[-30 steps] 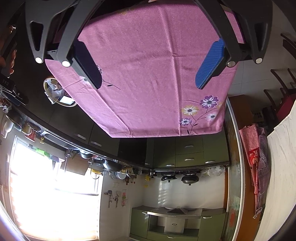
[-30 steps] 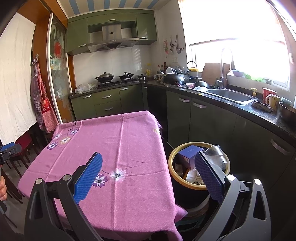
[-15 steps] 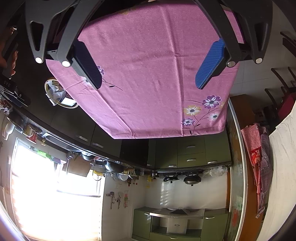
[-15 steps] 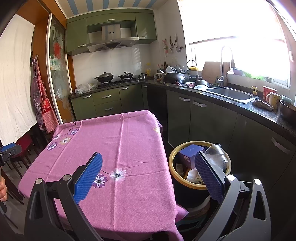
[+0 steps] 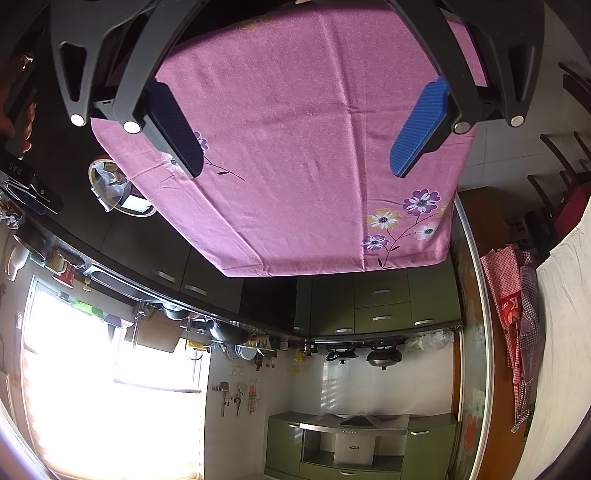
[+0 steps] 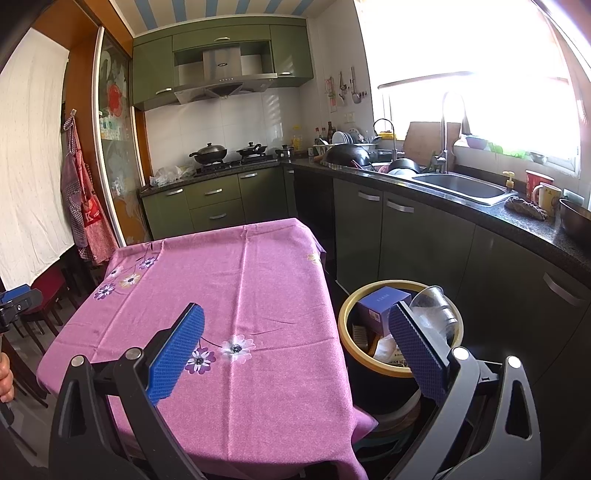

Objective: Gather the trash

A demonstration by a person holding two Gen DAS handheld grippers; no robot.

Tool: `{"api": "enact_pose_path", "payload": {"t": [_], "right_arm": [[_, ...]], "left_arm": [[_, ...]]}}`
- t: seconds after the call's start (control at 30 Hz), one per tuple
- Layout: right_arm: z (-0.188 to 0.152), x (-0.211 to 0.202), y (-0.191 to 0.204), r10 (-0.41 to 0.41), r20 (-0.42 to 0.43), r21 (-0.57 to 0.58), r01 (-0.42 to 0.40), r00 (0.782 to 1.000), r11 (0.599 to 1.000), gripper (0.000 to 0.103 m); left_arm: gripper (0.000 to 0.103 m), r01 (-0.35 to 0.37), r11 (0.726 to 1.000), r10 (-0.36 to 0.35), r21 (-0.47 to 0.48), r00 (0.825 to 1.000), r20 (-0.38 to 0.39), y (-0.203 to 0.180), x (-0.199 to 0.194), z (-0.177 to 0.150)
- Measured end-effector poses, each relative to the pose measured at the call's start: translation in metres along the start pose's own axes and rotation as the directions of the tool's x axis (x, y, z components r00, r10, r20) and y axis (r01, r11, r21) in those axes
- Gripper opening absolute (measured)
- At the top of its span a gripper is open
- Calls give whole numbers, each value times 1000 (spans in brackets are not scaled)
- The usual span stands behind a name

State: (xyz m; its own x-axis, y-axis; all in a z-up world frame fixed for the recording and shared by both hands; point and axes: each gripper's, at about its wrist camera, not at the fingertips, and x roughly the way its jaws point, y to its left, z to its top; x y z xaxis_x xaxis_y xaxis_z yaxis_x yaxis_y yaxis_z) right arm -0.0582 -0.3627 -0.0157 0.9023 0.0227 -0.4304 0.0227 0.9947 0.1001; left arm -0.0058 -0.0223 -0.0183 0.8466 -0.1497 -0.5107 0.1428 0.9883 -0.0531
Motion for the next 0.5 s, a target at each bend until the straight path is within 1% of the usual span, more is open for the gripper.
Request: {"api": "enact_pose_path", "payload": {"t": [0.5], "right_arm": [[-1, 2, 1, 3, -2, 1, -3, 1000, 1000, 98]], "left_arm": [[96, 11, 1000, -11, 0, 1000, 2, 1, -1, 1]]}}
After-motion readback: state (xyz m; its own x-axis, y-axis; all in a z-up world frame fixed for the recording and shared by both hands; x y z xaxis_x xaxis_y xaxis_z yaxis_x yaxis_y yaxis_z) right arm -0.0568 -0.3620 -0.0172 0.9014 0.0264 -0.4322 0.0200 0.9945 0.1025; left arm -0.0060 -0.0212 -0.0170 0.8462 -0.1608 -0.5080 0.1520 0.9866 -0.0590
